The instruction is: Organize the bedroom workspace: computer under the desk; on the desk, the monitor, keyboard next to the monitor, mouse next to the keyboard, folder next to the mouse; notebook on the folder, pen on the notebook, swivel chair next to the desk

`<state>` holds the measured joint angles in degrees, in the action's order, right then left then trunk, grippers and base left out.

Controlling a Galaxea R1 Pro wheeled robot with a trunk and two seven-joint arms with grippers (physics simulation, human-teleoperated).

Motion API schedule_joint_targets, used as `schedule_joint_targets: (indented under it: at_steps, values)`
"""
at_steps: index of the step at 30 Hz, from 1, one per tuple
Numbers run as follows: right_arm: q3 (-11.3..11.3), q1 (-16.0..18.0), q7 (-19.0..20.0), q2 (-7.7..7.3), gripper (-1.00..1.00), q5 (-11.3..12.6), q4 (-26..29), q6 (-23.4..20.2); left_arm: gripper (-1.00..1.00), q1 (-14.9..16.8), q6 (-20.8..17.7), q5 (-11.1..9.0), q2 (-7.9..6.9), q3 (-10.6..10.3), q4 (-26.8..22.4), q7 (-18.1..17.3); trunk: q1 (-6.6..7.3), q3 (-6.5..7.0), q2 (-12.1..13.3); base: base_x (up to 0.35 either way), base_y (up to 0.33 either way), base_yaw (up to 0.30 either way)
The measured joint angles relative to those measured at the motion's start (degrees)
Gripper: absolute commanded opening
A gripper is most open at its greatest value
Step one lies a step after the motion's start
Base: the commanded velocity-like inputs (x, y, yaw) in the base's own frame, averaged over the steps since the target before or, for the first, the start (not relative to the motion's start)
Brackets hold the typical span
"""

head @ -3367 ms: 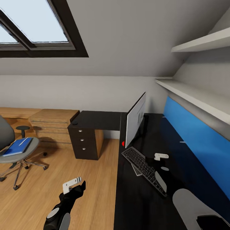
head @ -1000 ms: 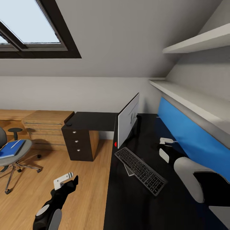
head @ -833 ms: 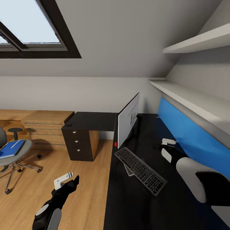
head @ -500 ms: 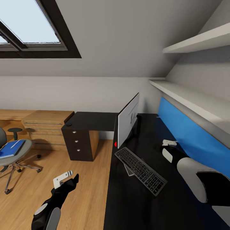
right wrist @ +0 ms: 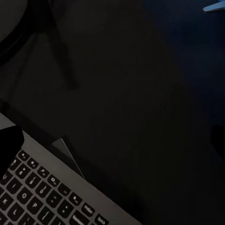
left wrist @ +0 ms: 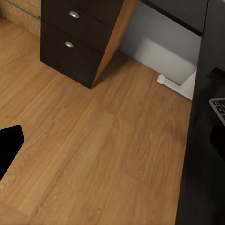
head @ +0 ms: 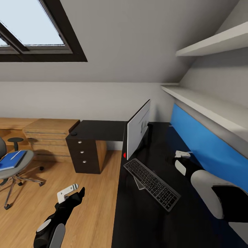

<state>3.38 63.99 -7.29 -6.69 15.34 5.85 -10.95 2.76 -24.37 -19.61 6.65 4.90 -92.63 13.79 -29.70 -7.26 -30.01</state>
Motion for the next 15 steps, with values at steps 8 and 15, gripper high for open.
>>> schedule_joint_targets:
  at_steps: [8,15]
  values:
    - [0.02,-0.27,2.51,-0.06,1.00,-0.05,-0.04,0.15,1.00,0.00,0.02,0.00,0.00,-0.01,0.00,0.02,-1.76,-1.44,-3.22,0.000,0.000,0.000]
    - [-0.05,-0.29,2.53,0.09,1.00,0.40,0.07,-0.13,1.00,0.00,0.02,0.00,0.00,-0.01,0.00,0.02,-3.30,-2.71,-6.03,0.000,0.000,0.000]
